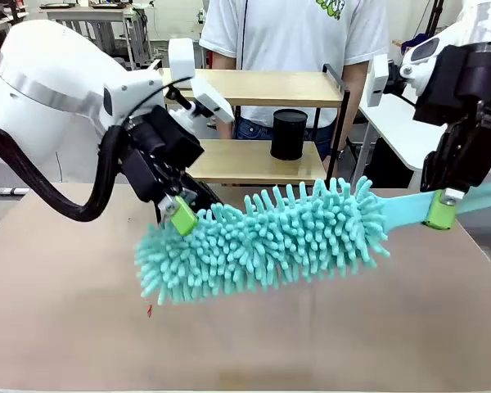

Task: Clean the shelf.
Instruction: Hand the Duster back to the human.

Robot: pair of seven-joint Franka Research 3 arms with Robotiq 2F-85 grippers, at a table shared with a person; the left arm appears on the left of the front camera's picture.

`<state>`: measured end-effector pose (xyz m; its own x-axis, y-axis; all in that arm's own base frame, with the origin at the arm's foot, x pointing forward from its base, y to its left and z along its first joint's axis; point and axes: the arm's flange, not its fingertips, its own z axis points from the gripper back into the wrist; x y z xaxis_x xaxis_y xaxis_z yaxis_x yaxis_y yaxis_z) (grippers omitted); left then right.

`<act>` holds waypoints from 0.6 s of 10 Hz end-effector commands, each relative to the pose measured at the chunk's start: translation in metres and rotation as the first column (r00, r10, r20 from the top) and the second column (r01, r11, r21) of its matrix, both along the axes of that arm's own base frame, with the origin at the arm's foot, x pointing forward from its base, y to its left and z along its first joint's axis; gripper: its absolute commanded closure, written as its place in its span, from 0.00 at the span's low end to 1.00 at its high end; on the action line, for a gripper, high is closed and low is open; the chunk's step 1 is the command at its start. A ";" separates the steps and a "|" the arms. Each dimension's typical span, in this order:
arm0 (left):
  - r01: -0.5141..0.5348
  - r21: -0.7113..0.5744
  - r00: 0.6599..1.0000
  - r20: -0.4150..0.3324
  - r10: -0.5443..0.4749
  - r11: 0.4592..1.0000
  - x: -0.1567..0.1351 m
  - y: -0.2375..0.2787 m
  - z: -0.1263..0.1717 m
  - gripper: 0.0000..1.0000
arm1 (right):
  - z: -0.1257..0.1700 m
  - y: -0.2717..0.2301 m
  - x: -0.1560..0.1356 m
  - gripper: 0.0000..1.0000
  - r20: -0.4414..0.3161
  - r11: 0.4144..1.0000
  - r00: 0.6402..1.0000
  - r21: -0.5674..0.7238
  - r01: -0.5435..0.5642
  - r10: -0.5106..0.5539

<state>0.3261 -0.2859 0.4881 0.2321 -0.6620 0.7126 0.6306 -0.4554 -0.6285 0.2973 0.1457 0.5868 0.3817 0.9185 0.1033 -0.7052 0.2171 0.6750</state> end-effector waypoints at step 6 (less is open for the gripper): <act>0.032 0.013 0.999 0.043 -0.033 0.999 -0.012 -0.010 -0.013 0.60 | -0.008 -0.012 0.008 0.87 -0.005 0.993 0.999 0.110 0.048 -0.048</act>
